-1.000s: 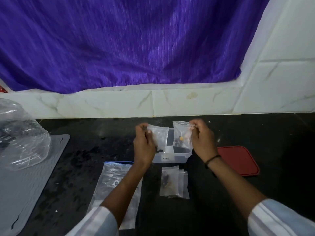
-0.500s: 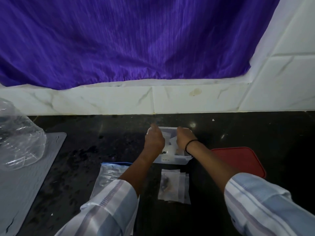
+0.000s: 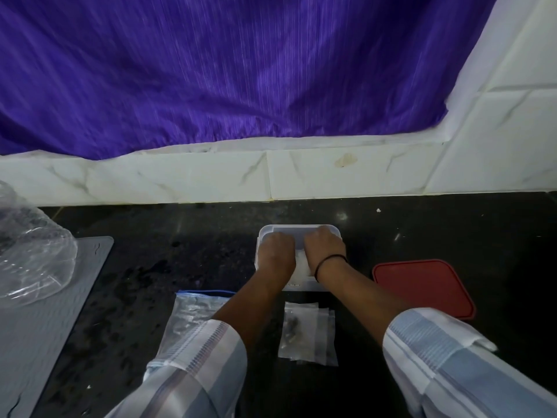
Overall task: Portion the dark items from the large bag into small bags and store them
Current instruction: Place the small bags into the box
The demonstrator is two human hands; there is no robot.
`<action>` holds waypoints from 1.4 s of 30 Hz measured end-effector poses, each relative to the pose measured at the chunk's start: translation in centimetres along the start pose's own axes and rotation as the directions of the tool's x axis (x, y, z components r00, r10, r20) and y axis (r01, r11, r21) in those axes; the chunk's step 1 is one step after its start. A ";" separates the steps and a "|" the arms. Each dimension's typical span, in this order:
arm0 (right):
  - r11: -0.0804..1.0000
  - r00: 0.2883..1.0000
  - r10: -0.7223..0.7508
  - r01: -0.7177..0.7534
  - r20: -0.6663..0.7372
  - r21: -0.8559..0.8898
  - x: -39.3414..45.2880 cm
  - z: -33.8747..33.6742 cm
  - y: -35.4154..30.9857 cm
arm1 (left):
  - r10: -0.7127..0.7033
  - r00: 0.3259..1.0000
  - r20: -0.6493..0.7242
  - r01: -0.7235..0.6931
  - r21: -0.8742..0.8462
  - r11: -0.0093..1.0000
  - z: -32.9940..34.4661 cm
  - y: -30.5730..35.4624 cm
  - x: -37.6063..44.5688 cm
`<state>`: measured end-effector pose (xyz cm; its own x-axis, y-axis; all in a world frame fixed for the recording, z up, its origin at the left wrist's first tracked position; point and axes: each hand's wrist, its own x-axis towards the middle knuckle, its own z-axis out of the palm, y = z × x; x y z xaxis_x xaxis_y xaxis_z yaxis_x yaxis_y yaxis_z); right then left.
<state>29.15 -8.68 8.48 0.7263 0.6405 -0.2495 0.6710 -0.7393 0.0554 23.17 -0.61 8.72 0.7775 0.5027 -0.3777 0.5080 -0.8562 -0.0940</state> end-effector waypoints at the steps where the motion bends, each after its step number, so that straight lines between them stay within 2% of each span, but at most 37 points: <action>1: 1.000 0.998 -0.024 0.024 -0.056 -0.002 0.0 0.2 0.0 | 0.037 0.999 -0.040 -0.036 0.021 0.999 0.3 -0.3 0.3; 2: 0.999 0.992 -0.035 0.035 -0.120 0.003 0.1 0.5 0.1 | 0.089 0.994 -0.064 -0.087 0.038 0.995 0.5 -0.2 0.6; 4: 0.997 0.992 -0.046 0.052 -0.120 0.049 0.0 0.3 -0.4 | 0.132 0.991 -0.019 -0.131 0.038 0.991 1.1 -0.2 1.2; 5: 0.995 0.993 -0.059 0.066 -0.099 0.068 0.1 0.1 -0.6 | 0.145 0.989 0.019 -0.145 0.002 0.989 1.7 -0.2 1.7; 8: 0.994 0.993 -0.076 0.069 0.087 0.080 0.1 -0.1 -0.6 | 0.196 0.976 0.099 -0.189 -0.076 0.979 2.3 -0.3 2.7; 12: 0.989 0.981 -0.117 0.101 0.155 0.109 0.4 0.1 0.2 | 0.166 0.983 0.083 -0.166 -0.003 0.986 2.9 -0.2 3.4; 14: 0.990 0.986 -0.119 0.108 0.120 0.096 0.5 -0.3 0.3 | 0.165 0.986 -0.020 -0.166 -0.037 0.985 2.2 -0.5 3.0; 16: 0.981 0.995 -0.101 0.097 0.015 0.170 -0.1 -1.2 0.2 | 0.175 0.940 -0.293 -0.238 -0.196 0.951 1.8 -1.0 1.7; 17: 0.956 0.989 -0.098 0.123 -0.107 0.267 -0.4 -1.2 0.4 | 0.155 0.877 -0.454 -0.310 -0.289 0.906 1.6 -1.3 0.3; 18: 0.915 0.956 -0.081 0.183 -0.282 0.359 -1.5 -1.1 0.8 | 0.110 0.797 -0.594 -0.395 -0.374 0.839 1.4 -1.6 -1.6; 19: 0.859 0.890 -0.039 0.262 -0.454 0.441 -3.3 -1.0 1.3 | 0.048 0.726 -0.686 -0.461 -0.433 0.774 1.6 -1.8 -3.8; 20: 0.784 0.808 0.036 0.342 -0.588 0.519 -5.6 -0.6 1.9 | -0.004 0.684 -0.729 -0.499 -0.472 0.727 1.9 -2.0 -6.1; 21: 0.709 0.751 0.121 0.392 -0.649 0.586 -7.9 -0.1 2.5 | -0.038 0.675 -0.737 -0.516 -0.508 0.689 2.5 -2.2 -8.5; 22: 0.648 0.742 0.178 0.406 -0.646 0.644 -10.0 0.8 3.0 | -0.057 0.696 -0.716 -0.511 -0.549 0.662 3.4 -2.3 -10.6; 23: 0.609 0.781 0.209 0.367 -0.589 0.703 -11.8 2.2 3.5 | -0.055 0.741 -0.669 -0.485 -0.590 0.645 4.8 -2.5 -11.9; 25: 0.588 0.899 0.244 0.162 -0.364 0.793 -14.0 5.7 3.7 | -0.033 0.869 -0.494 -0.358 -0.672 0.648 8.2 -2.6 -13.3; 26: 0.593 0.936 0.248 0.057 -0.250 0.803 -14.6 7.3 3.6 | -0.025 0.919 -0.394 -0.278 -0.690 0.668 9.8 -2.5 -13.3; 28: 0.578 0.970 0.231 -0.072 -0.078 0.813 -15.1 9.7 3.2 | -0.051 0.964 -0.262 -0.151 -0.693 0.705 11.9 -2.2 -13.0; 30: 0.551 0.979 0.204 -0.129 0.017 0.825 -15.2 10.6 2.7 | -0.107 0.969 -0.224 -0.087 -0.710 0.699 12.2 -1.6 -12.7; 36: 0.502 0.978 0.183 -0.178 0.097 0.846 -14.1 10.8 1.5 | -0.174 0.979 -0.106 0.042 -0.729 0.683 11.3 -0.7 -11.6; 38: 0.496 0.979 0.179 -0.172 0.094 0.851 -14.1 10.9 1.1 | -0.163 0.985 -0.060 0.064 -0.747 0.662 11.6 -0.6 -11.2; 42: 0.516 0.987 0.157 -0.100 0.021 0.851 -14.8 10.6 0.8 | -0.170 0.985 0.027 0.115 -0.838 0.534 11.9 -0.5 -11.1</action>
<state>17.33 -20.96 2.02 0.8193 0.5123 -0.2575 0.1473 -0.6221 -0.7690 9.88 -7.16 2.04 0.6696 0.6376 -0.3810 0.6713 -0.3000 0.6778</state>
